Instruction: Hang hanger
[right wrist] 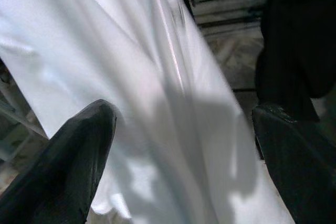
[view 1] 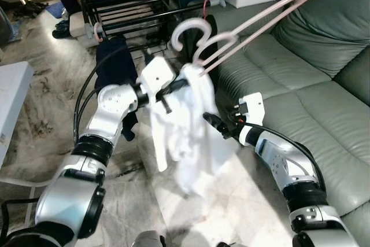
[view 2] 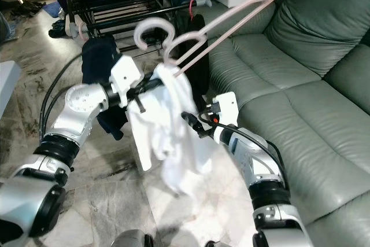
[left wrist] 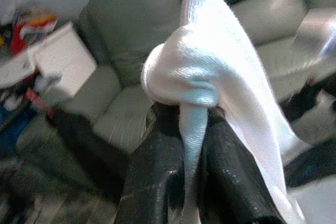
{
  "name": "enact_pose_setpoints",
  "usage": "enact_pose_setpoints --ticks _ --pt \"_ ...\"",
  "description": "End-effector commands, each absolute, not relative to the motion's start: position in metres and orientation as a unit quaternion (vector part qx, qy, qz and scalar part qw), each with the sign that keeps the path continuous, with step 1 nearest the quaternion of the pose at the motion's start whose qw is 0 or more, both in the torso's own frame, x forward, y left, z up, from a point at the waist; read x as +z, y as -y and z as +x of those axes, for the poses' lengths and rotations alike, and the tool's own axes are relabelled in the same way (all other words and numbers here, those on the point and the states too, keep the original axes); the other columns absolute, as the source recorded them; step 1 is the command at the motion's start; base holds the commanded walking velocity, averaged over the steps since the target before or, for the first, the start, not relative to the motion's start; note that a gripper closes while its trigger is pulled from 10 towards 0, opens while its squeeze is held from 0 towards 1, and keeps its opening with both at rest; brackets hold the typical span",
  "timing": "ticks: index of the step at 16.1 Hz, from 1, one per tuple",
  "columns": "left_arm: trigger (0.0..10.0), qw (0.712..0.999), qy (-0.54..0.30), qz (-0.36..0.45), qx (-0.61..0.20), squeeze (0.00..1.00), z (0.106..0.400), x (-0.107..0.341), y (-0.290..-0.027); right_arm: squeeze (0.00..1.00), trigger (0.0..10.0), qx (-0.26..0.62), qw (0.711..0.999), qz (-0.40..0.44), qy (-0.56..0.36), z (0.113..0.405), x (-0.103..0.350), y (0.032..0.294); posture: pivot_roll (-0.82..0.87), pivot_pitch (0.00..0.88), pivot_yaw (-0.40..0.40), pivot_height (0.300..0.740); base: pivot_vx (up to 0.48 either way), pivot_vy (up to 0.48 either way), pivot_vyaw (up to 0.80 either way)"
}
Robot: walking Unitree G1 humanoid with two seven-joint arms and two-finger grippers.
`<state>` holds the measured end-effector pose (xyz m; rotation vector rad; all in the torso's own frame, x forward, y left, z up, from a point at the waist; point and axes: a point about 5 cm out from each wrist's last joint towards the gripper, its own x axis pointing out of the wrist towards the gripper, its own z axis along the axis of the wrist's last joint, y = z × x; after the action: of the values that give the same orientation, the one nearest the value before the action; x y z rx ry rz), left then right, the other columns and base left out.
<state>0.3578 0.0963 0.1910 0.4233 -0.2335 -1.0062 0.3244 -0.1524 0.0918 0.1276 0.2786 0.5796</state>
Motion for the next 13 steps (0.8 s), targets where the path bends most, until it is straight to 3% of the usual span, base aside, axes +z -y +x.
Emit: enact_pose_setpoints --ticks 1,3,4,5,8,13 --pt "0.0 0.841 0.144 0.193 -0.484 0.0 0.355 0.208 -0.095 1.0 10.0 0.276 0.951 0.055 -0.127 0.328 0.095 0.154 0.02 0.0 0.052 0.74 0.0 0.0 0.0" --pt "0.0 0.839 0.146 0.199 -0.485 0.0 0.354 0.208 -0.094 0.8 10.0 0.282 0.952 0.072 -0.099 0.329 0.104 0.155 0.02 0.0 0.051 0.74 0.0 0.0 0.0" --pt "0.0 0.839 0.141 0.202 -0.486 0.0 0.354 0.206 -0.095 0.55 10.0 0.283 0.952 0.07 -0.093 0.329 0.105 0.156 0.02 0.0 0.051 0.74 0.0 0.0 0.0" --pt "0.0 0.843 0.128 0.205 -0.48 0.0 0.353 0.2 -0.097 0.0 10.0 0.31 0.945 0.097 -0.046 0.327 0.118 0.154 0.01 0.0 0.053 0.74 0.0 0.0 0.0" --pt "0.0 0.848 0.112 0.22 -0.47 0.0 0.354 0.189 -0.1 0.0 10.0 0.362 0.921 0.142 0.0 0.317 0.136 0.153 0.01 0.0 0.053 0.74 0.0 0.0 0.0" --pt "0.0 0.84 0.127 0.21 -0.484 0.0 0.35 0.196 -0.092 0.0 10.0 0.346 0.928 0.139 0.0 0.321 0.133 0.157 0.01 0.0 0.054 0.74 0.0 0.0 0.0"
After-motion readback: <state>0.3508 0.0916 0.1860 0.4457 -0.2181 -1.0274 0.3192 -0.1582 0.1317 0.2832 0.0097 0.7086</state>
